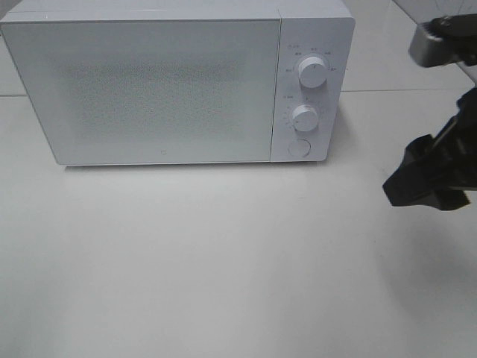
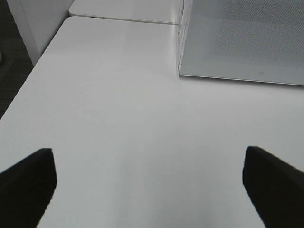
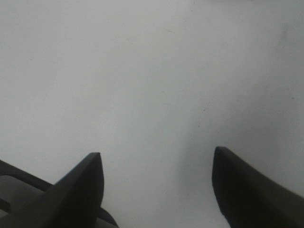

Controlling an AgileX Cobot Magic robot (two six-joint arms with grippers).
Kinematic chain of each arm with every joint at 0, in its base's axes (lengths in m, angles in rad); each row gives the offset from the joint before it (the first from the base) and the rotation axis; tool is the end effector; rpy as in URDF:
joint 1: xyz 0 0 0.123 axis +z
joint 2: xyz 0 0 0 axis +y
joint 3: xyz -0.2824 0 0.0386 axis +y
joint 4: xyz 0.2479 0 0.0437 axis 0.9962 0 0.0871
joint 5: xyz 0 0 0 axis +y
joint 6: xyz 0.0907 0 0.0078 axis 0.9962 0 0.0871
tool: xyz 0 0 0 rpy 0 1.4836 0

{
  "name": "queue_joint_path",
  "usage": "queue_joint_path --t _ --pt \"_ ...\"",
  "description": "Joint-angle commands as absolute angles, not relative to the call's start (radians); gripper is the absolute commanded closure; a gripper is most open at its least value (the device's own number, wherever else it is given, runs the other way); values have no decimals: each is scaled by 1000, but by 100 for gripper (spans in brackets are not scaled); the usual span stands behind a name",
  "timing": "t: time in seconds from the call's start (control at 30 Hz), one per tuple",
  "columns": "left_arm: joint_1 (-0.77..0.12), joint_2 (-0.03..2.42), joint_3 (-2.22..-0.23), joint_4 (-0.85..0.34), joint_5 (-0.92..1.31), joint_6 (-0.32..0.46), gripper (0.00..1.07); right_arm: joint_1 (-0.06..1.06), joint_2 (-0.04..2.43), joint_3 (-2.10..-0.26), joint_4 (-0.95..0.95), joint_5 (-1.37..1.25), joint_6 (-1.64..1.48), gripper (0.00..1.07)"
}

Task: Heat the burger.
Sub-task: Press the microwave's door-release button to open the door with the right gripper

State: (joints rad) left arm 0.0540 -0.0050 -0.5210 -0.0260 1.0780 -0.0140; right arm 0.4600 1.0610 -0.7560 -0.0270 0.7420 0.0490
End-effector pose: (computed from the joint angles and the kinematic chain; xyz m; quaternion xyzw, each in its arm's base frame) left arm -0.0087 -0.0026 0.2815 -0.0281 0.8504 -0.0025 0.5253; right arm 0.1778 0.0862 0.2810 -0.2012 0.9322 0.0644 0.2940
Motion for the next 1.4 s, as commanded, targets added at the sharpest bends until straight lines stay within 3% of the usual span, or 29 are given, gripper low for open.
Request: queue_joint_path --t 0.03,0.3,0.47,0.57,0.73,0.97,1.4 --pt "55 -20 -518 -30 1069 -18 6 454 990 -762 -42 789 54 45" --pt "55 -20 -518 -30 1069 -18 6 454 805 -745 -69 906 49 43" --pt "55 -20 -518 -30 1069 -18 6 454 605 -691 -104 940 45 29" --pt "55 -20 -518 -30 1069 -18 6 454 506 -666 -130 957 45 26" --pt "55 -20 -518 -30 1069 -18 6 434 384 -627 -146 980 45 28" --pt "55 -20 -518 -30 1069 -18 6 281 201 -567 -140 1027 50 30" --pt "55 -20 -518 -29 1069 -17 6 156 -28 -495 -89 960 64 31"
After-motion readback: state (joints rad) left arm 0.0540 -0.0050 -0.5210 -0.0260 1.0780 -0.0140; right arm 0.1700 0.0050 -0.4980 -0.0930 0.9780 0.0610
